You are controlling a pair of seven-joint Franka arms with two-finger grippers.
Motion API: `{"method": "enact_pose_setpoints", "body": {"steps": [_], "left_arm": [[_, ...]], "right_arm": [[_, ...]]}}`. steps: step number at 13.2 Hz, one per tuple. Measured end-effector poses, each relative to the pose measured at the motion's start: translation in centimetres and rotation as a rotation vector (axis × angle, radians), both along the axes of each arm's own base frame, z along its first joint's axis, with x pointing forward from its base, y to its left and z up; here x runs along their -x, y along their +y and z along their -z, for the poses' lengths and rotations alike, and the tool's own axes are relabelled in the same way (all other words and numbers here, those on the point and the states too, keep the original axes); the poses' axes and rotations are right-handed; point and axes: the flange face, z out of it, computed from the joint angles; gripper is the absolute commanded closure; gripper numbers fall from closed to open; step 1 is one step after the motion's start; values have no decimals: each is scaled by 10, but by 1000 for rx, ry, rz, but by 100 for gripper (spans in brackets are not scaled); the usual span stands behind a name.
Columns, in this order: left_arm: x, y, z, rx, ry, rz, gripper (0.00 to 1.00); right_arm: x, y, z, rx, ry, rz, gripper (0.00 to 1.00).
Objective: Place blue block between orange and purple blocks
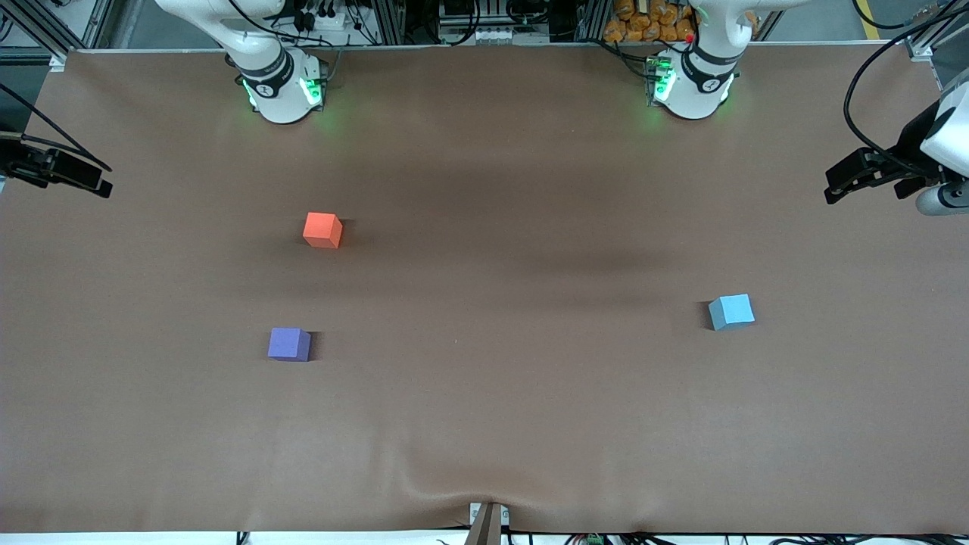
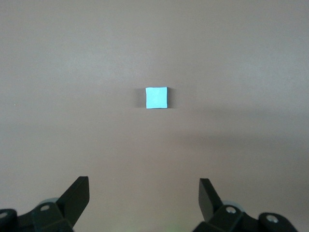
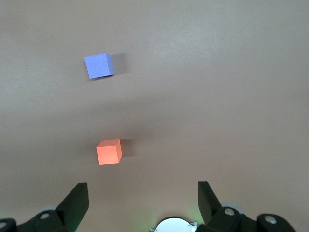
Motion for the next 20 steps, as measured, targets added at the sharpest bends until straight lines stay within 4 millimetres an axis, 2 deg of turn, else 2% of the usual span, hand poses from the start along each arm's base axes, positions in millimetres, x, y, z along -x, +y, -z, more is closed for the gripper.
{"method": "enact_pose_setpoints", "body": {"steps": [4, 9, 20], "left_arm": [[0, 1, 1, 0, 2, -1, 0], [-1, 16, 1, 0, 2, -28, 0], [-2, 16, 2, 0, 5, -27, 0]], "right_arm": [[0, 0, 0, 0, 0, 0, 0], [0, 0, 0, -1, 2, 0, 0], [0, 0, 0, -1, 3, 0, 0]]}}
